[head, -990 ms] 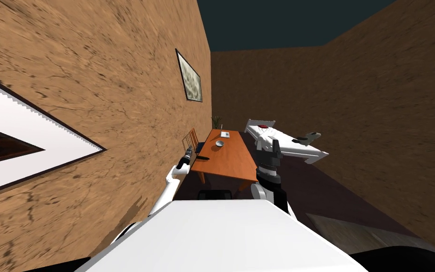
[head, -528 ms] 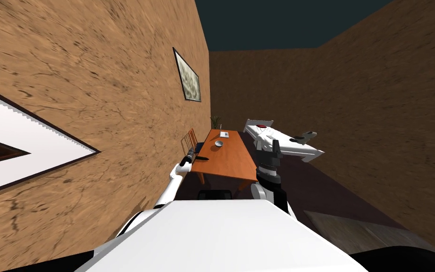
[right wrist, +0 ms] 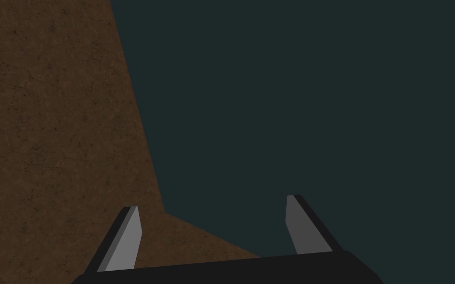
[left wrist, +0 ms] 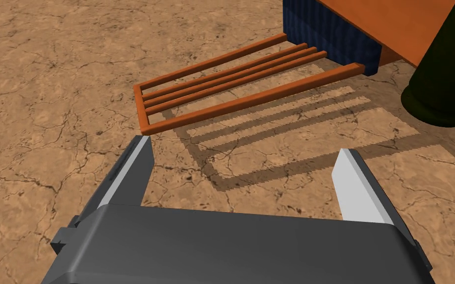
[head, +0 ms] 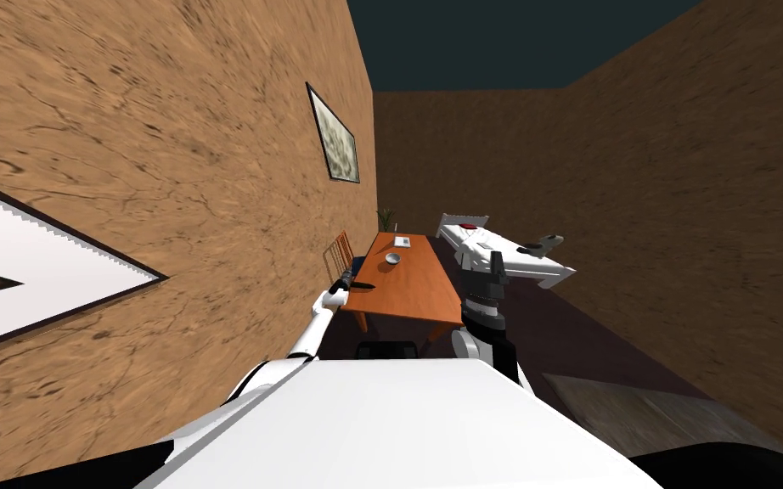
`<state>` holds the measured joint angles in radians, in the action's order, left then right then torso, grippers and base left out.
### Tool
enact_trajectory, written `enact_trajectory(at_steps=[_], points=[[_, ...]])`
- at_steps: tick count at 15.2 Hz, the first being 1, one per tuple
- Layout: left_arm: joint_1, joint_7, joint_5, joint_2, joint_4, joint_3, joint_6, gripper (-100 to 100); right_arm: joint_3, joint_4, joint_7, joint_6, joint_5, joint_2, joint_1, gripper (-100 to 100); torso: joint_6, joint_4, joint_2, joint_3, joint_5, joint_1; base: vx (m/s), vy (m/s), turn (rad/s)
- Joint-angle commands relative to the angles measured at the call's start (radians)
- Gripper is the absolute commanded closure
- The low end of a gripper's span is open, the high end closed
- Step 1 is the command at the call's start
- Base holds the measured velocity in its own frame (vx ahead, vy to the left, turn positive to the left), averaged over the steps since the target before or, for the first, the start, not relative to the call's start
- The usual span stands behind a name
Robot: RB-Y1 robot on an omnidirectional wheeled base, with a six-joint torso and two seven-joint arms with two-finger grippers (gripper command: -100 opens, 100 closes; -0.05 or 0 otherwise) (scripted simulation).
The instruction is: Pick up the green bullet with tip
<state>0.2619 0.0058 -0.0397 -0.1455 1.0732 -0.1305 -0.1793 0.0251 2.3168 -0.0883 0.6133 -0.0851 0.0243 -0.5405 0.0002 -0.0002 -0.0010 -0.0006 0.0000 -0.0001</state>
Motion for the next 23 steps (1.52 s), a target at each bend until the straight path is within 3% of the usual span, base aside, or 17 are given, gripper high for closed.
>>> enact_trajectory(at_steps=[1,2,3,5,6,8,11,13,16,21,23], points=[[0.031,0.003,-0.003,0.002,-0.05,-0.003,-0.022,-100,0.0,0.0,0.0,0.0,0.0,0.0,0.0,0,0.0,0.0,0.0,0.0,0.0,0.0,0.008,0.005,-0.043],[0.031,0.003,-0.003,0.002,-0.063,-0.003,-0.022,-100,0.0,0.0,0.0,0.0,0.0,0.0,0.0,0,0.0,0.0,0.0,0.0,0.0,0.0,0.007,0.004,-0.019],[0.068,0.007,-0.005,0.004,-0.091,-0.005,-0.05,-100,0.0,0.0,0.0,0.0,0.0,0.0,0.0,0,0.0,0.0,0.0,0.0,0.0,0.0,0.006,0.004,-0.045],[0.068,0.007,-0.005,0.004,-0.122,-0.005,-0.05,-100,0.0,0.0,0.0,0.0,0.0,0.0,0.0,0,0.0,0.0,0.0,0.0,0.0,0.0,0.006,0.004,-0.04],[0.104,0.011,-0.007,0.007,-0.149,-0.007,-0.077,-100,0.0,0.0,0.0,0.0,0.0,0.0,0.0,0,0.0,0.0,0.0,0.0,0.0,0.0,0.006,0.004,-0.04],[0.104,0.011,-0.007,0.007,-0.179,-0.007,-0.077,-100,0.0,0.0,0.0,0.0,0.0,0.0,0.0,0,0.0,0.0,0.0,0.0,0.0,0.0,0.006,0.004,-0.032],[0.17,0.018,-0.011,0.013,-0.266,-0.011,-0.128,-100,0.0,0.0,0.0,0.0,0.0,0.0,0.0,0,0.0,0.0,0.0,0.0,0.0,0.0,0.008,0.005,-0.047],[0.17,0.018,-0.011,0.013,-0.286,-0.011,-0.128,-100,0.0,0.0,0.0,0.0,0.0,0.0,0.0,0,0.0,0.0,0.0,0.0,0.0,0.0,0.009,0.004,-0.033],[0.23,0.025,-0.015,0.021,-0.365,-0.014,-0.174,-100,0.0,0.0,0.0,0.0,0.0,0.0,0.0,0,0.0,0.0,0.0,0.0,0.0,0.0,0.009,0.004,-0.04],[0.256,0.028,-0.017,0.025,-0.427,-0.016,-0.195,-100,0.0,0.0,0.0,0.0,0.0,0.0,0.0,0,0.0,0.0,0.0,0.0,0.0,0.0,0.007,0.004,-0.028],[0.301,0.033,-0.019,0.034,-0.492,-0.018,-0.231,-100,0.0,0.0,0.0,0.0,0.0,0.0,0.0,0,0.0,0.0,0.0,0.0,0.0,0.0,0.011,0.004,-0.049]])
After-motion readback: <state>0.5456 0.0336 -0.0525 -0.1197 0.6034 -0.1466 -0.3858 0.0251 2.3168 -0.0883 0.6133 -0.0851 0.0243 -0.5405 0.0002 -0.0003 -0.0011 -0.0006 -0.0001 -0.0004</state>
